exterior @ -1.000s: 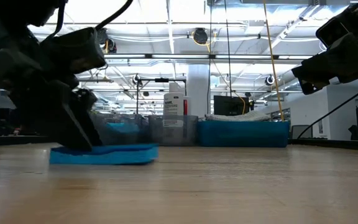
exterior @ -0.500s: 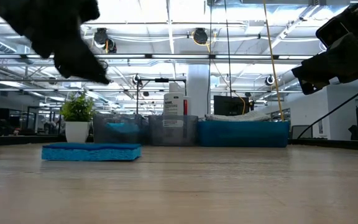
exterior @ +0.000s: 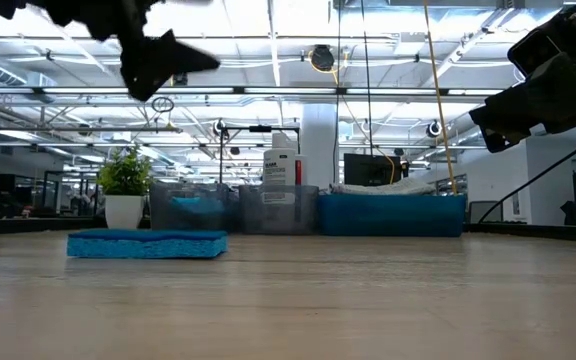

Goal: Pick & Place Kitchen Items
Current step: Put the blue sponge into the left black bin

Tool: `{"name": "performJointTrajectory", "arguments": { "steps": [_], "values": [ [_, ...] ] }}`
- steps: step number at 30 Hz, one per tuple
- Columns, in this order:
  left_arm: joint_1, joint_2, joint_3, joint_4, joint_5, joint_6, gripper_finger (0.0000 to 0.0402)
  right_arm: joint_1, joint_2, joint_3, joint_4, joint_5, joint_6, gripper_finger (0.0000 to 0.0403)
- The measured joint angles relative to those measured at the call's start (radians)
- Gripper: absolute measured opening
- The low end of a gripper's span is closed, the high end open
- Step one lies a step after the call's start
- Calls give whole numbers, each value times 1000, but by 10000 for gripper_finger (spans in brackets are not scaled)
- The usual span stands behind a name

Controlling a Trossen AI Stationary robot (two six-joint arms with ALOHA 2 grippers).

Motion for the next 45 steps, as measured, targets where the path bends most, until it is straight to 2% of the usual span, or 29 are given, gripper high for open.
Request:
{"name": "performJointTrajectory", "arguments": {
  "steps": [4, 7, 12, 17, 20, 24, 27, 30, 33, 39, 45],
  "values": [
    [-7, 0, 14, 60, 74, 23, 340, 0, 0, 0, 0, 0, -2, 100],
    [-35, 0, 96, -49, 78, 88, 351, 0, 0, 0, 0, 0, -2, 100],
    [-87, 33, 312, -418, -37, 215, 332, 0, 0, 0, 0, 0, -2, 100],
    [-108, 123, 506, -823, -113, 213, 304, 0, 0, 0, 0, -1, 12, 100],
    [-104, 186, 566, -954, -123, 191, 297, 0, 0, 0, 0, -2, 12, 100],
    [-93, 261, 573, -1023, -100, 192, 306, 0, 0, 0, 0, -2, 12, 100],
    [-68, 307, 573, -1066, -81, 134, 321, 0, 0, 0, 0, -3, 12, 100],
    [-31, 352, 573, -1092, -11, 89, 338, 0, 0, 0, 0, -3, 12, 100],
    [-6, 400, 573, -1089, 48, 106, 351, 0, 0, 0, 0, -3, 12, 100],
    [20, 497, 573, -1089, 50, 188, 362, 0, 0, 0, 0, -3, 12, 100],
    [58, 557, 573, -1092, 51, 202, 363, 0, 0, 0, -1, -4, 12, 100]
  ]
}}
